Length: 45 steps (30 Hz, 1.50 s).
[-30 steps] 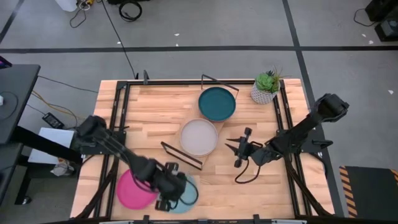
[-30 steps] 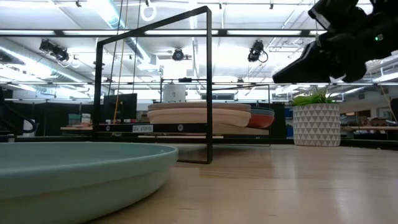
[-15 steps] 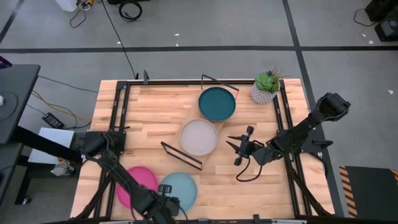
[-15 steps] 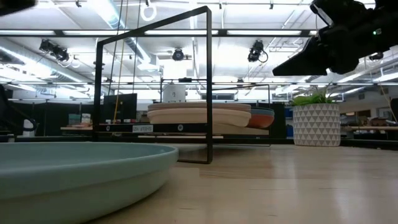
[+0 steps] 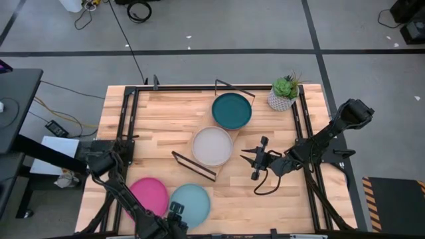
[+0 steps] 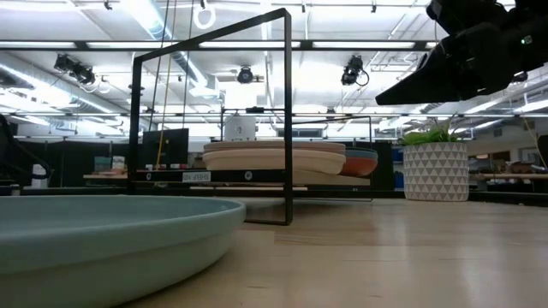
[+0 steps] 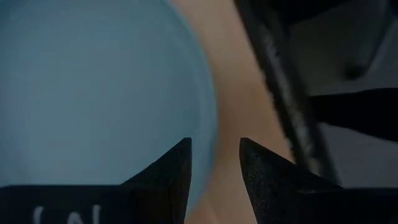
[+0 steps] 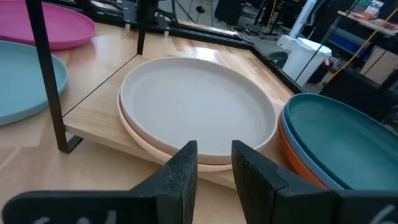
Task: Place and stack plates onto a shelf
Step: Stack the dark grey plate on top of the grey plate on the shelf
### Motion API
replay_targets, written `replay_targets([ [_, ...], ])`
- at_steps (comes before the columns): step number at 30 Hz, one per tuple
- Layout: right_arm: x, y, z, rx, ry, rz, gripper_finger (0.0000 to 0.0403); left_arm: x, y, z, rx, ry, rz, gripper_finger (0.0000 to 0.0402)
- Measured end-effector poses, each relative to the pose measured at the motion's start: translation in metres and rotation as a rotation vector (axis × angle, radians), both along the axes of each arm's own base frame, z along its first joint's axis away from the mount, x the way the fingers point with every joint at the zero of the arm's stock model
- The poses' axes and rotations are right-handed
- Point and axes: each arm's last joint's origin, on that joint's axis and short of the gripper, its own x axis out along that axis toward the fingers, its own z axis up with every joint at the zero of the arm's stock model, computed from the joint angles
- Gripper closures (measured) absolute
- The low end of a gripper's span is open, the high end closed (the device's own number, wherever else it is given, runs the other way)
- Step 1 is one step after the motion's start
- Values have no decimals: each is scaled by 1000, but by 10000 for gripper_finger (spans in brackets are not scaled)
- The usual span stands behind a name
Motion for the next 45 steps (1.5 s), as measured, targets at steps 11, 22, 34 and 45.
replay_targets([
  [11, 0, 1, 0, 13, 4, 22, 298, -1, 2, -12, 65, 64, -82, 379],
  [22, 0, 1, 0, 27, 3, 37, 298, 9, 6, 74, -36, -162, -28, 386],
  [34, -2, 7, -1, 73, -3, 71, 298, 50, 66, 166, -121, -505, 231, 387],
  [45, -17, 28, -9, 245, 50, 166, 298, 110, 163, 184, -178, -506, 348, 382],
])
